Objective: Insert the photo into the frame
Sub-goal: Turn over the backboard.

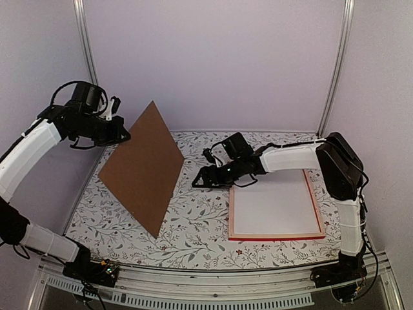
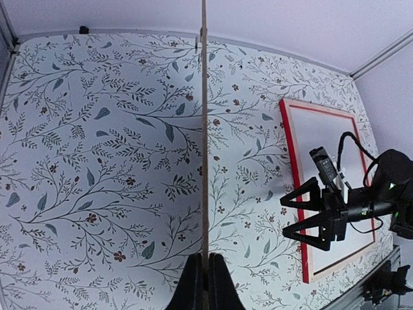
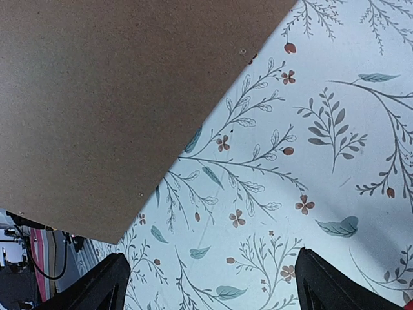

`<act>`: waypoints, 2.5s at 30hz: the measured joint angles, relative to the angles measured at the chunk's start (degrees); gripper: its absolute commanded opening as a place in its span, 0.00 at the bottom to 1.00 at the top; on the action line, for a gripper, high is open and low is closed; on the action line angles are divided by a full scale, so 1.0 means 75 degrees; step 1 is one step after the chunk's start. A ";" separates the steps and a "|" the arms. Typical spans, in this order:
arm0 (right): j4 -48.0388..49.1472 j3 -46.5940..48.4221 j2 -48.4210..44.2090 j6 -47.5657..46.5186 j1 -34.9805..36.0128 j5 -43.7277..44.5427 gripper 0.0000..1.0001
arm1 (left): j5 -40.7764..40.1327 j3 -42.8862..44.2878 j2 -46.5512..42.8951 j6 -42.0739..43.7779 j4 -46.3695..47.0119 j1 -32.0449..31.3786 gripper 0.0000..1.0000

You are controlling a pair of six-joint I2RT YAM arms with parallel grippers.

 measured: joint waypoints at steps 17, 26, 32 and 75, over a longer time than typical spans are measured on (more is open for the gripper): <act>-0.0568 0.0434 -0.0239 0.0012 -0.0119 0.0134 0.94 | 0.0778 -0.0050 0.0026 -0.0504 0.0784 -0.0475 0.49; -0.1113 0.1300 -0.0968 0.0201 -0.0373 0.0096 0.96 | 0.1343 -0.0254 0.0047 -0.0842 0.1553 -0.1247 0.57; -0.1137 0.1775 -0.1614 0.0554 -0.0388 -0.0076 0.97 | 0.1565 -0.0254 0.0236 -0.1032 0.2025 -0.1804 0.58; 0.0035 0.0309 -0.0294 0.1647 -0.0711 -0.0239 0.21 | 0.0425 -0.2876 -0.0420 -0.1064 0.3273 -0.1988 0.59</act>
